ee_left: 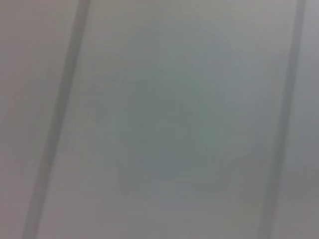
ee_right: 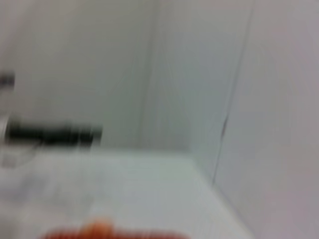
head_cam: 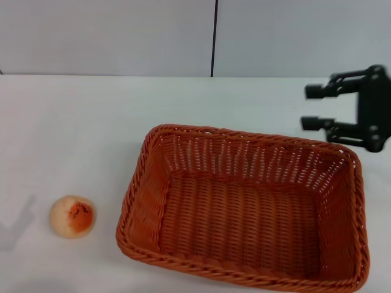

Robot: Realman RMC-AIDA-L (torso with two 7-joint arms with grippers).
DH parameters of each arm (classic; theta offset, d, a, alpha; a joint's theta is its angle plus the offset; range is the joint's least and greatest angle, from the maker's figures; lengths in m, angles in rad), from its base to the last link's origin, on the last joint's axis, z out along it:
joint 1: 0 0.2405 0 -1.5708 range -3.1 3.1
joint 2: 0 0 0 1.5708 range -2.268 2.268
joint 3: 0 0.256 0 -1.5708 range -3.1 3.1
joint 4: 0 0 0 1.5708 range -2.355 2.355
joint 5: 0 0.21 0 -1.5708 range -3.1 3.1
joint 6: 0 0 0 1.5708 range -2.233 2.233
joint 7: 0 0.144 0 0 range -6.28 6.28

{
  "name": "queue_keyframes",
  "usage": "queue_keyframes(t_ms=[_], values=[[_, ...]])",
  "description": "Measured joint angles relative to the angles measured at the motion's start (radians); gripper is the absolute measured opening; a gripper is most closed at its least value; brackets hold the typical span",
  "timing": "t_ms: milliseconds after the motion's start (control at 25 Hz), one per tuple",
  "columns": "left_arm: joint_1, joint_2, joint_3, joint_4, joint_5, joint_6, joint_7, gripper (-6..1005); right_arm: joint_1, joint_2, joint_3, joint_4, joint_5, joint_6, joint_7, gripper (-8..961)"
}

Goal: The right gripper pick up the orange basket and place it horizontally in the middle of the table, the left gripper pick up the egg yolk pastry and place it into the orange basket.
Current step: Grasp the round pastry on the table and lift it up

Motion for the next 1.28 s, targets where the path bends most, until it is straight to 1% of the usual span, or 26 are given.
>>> queue_keyframes(t_ms=[40, 80, 120, 160, 200, 280, 320, 360, 400, 480, 520, 680, 840, 1080, 1280], values=[[-0.007, 0.0, 0.03, 0.037, 0.014, 0.0, -0.032, 679, -0.034, 0.0, 0.001, 0.006, 0.073, -0.001, -0.006, 456], [-0.027, 0.0, 0.083, 0.11, 0.057, -0.006, -0.096, 678, -0.099, 0.0, 0.002, 0.029, 0.198, -0.003, -0.025, 456], [-0.027, 0.0, 0.083, 0.11, 0.057, -0.006, -0.096, 677, -0.099, 0.0, 0.002, 0.029, 0.198, -0.003, -0.025, 456], [-0.048, 0.0, 0.106, 0.149, 0.1, -0.017, -0.132, 676, -0.147, 0.001, 0.002, 0.06, 0.29, -0.01, -0.053, 456], [-0.048, 0.0, 0.106, 0.149, 0.1, -0.017, -0.132, 675, -0.147, 0.001, 0.002, 0.06, 0.29, -0.01, -0.053, 456], [-0.073, 0.0, 0.113, 0.172, 0.15, -0.035, -0.154, 674, -0.2, 0.002, 0.01, 0.133, 0.403, -0.032, -0.111, 456], [-0.084, 0.0, 0.114, 0.177, 0.172, -0.044, -0.157, 673, -0.2, 0.002, 0.01, 0.133, 0.403, -0.032, -0.111, 456], [-0.092, 0.0, 0.114, 0.179, 0.187, -0.052, -0.158, 672, -0.211, 0.002, 0.032, 0.18, 0.431, -0.044, -0.132, 456], [-0.107, -0.001, 0.115, 0.179, 0.212, -0.066, -0.158, 671, -0.211, 0.002, 0.032, 0.18, 0.431, -0.044, -0.132, 456], [-0.142, -0.003, 0.117, 0.176, 0.271, -0.108, -0.158, 670, -0.209, 0.0, 0.089, 0.241, 0.437, -0.074, -0.138, 456], [-0.142, -0.003, 0.117, 0.176, 0.271, -0.108, -0.158, 669, -0.206, -0.001, 0.108, 0.256, 0.437, -0.088, -0.139, 456], [-0.181, -0.008, 0.118, 0.162, 0.323, -0.184, -0.146, 666, -0.2, -0.001, 0.16, 0.285, 0.438, -0.122, -0.139, 456], [-0.185, -0.008, 0.116, 0.146, 0.323, -0.219, -0.115, 663, -0.199, -0.001, 0.174, 0.288, 0.439, -0.125, -0.139, 456], [-0.178, -0.006, 0.113, 0.135, 0.321, -0.246, -0.082, 658, -0.174, -0.004, 0.239, 0.324, 0.439, -0.124, -0.14, 456], [-0.169, -0.006, 0.12, 0.132, 0.325, -0.276, -0.081, 654, -0.167, -0.003, 0.247, 0.326, 0.438, -0.121, -0.139, 456]])
